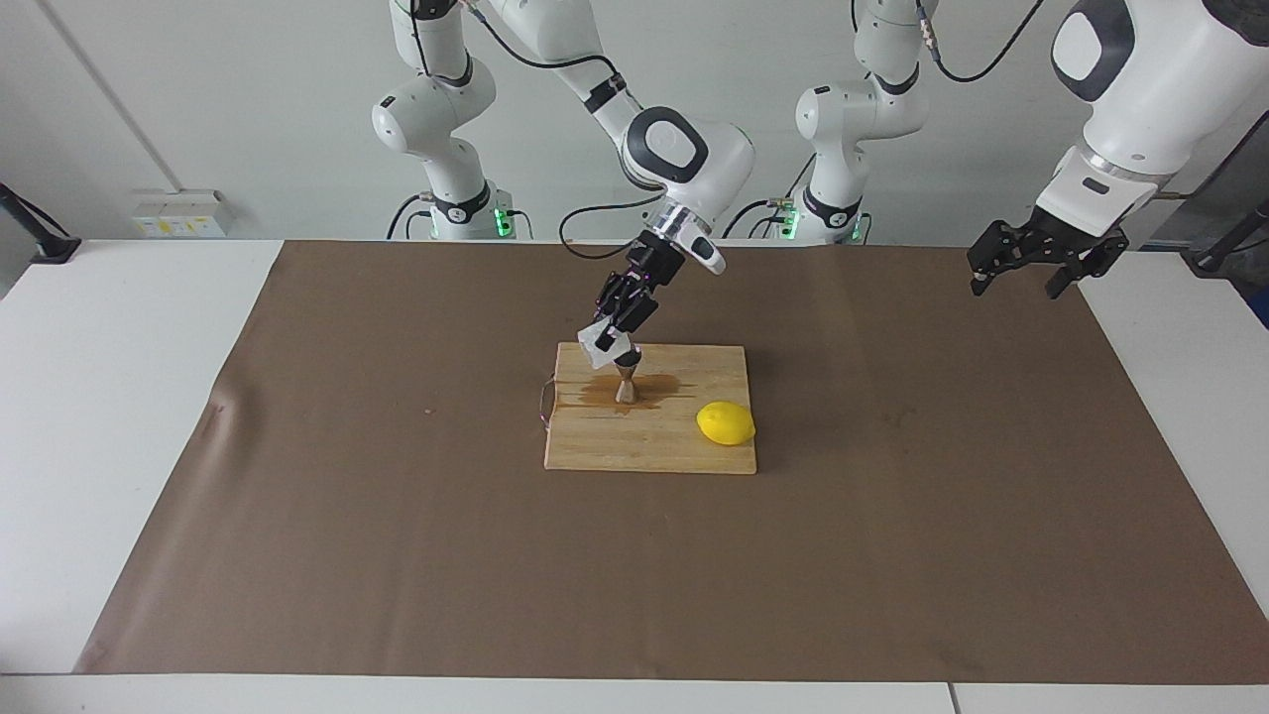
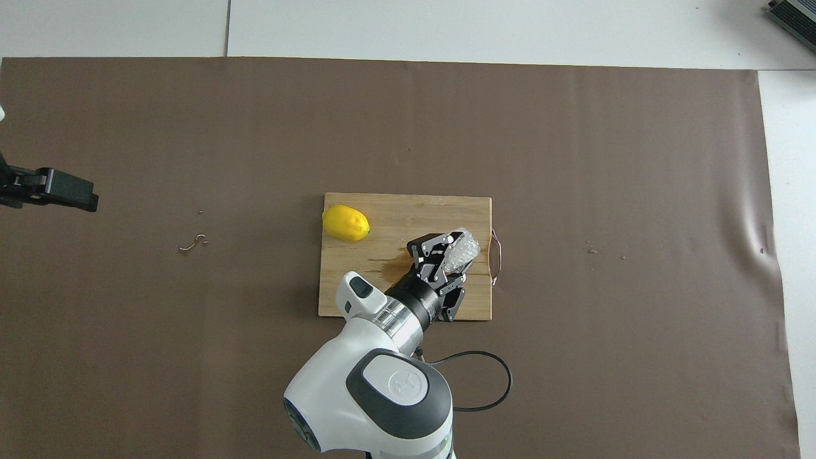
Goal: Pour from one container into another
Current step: 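Hold the white cup tipped over the metal cup with the right gripper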
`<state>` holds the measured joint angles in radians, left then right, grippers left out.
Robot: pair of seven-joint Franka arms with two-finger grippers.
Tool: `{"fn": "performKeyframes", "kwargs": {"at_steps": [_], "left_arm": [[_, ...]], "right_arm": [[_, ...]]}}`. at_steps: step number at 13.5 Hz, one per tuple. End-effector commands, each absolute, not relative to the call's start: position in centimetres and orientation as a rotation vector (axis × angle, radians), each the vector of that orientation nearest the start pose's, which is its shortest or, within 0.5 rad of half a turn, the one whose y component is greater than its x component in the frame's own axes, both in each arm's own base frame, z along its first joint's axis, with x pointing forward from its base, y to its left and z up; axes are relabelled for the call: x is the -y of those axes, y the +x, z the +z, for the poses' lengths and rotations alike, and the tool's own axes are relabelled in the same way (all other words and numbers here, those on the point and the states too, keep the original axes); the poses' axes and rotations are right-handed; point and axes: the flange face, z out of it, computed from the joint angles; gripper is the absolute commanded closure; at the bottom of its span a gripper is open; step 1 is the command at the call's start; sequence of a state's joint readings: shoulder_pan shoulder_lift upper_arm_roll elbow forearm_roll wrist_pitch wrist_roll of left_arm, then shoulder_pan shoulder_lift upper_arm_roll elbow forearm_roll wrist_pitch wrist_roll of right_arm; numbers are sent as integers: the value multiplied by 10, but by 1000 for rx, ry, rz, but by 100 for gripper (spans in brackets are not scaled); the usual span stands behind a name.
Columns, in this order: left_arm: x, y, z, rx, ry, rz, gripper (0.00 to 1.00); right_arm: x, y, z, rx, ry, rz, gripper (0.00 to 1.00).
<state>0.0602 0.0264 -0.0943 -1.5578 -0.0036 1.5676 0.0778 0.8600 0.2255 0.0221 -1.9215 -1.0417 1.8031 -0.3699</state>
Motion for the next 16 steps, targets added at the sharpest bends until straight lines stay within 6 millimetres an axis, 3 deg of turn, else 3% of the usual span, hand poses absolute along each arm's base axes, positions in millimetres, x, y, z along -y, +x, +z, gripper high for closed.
{"fn": "performKeyframes", "kwargs": {"at_steps": [1,16], "left_arm": [[17,560,616,-185,-3130,36,0],[21,561,614,-190,-3130,38,0]], "right_arm": [[-411,422,388,-1587,1375,-60,100],[-411,416,385,-1563,1324,-64,100]]}}
